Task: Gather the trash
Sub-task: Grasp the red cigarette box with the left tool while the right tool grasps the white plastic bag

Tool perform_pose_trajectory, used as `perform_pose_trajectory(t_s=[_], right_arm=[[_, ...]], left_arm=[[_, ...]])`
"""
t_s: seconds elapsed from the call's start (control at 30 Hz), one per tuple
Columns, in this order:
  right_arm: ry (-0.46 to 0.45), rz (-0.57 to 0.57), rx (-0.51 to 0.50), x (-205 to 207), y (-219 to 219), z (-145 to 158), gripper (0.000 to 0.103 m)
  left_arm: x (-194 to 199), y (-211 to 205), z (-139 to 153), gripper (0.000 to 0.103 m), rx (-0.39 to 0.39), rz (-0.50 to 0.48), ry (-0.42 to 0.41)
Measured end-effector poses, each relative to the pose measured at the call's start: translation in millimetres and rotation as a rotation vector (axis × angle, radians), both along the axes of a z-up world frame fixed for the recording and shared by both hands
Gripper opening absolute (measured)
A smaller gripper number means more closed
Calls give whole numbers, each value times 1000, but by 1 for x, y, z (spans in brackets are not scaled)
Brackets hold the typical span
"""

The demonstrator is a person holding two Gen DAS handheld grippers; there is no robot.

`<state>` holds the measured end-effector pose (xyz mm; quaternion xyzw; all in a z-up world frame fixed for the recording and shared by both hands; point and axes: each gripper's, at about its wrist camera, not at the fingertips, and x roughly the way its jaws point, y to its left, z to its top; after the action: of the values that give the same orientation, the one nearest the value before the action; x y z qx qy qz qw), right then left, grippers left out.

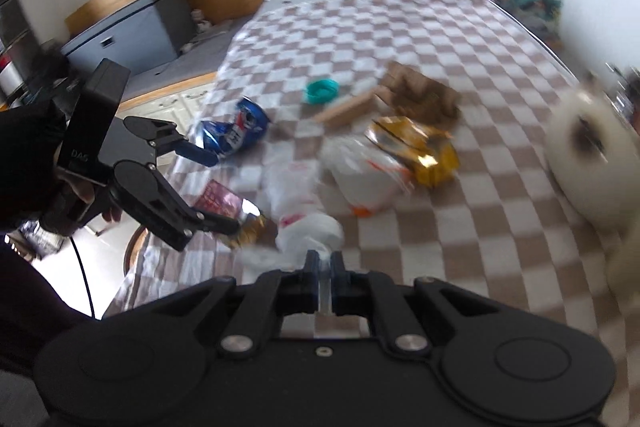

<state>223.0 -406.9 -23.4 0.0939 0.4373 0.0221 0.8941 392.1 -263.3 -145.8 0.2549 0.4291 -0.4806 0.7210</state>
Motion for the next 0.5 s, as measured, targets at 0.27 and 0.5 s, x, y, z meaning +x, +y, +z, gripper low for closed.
perform_pose_trajectory(t_s=[0.27, 0.5], right_arm=[[56, -90, 30, -26, -7, -5, 6], [31, -90, 12, -20, -8, -1, 17]], left_arm=[[-5, -6, -12, 103, 42, -107, 127], [-29, 24, -10, 103, 27, -64, 176]])
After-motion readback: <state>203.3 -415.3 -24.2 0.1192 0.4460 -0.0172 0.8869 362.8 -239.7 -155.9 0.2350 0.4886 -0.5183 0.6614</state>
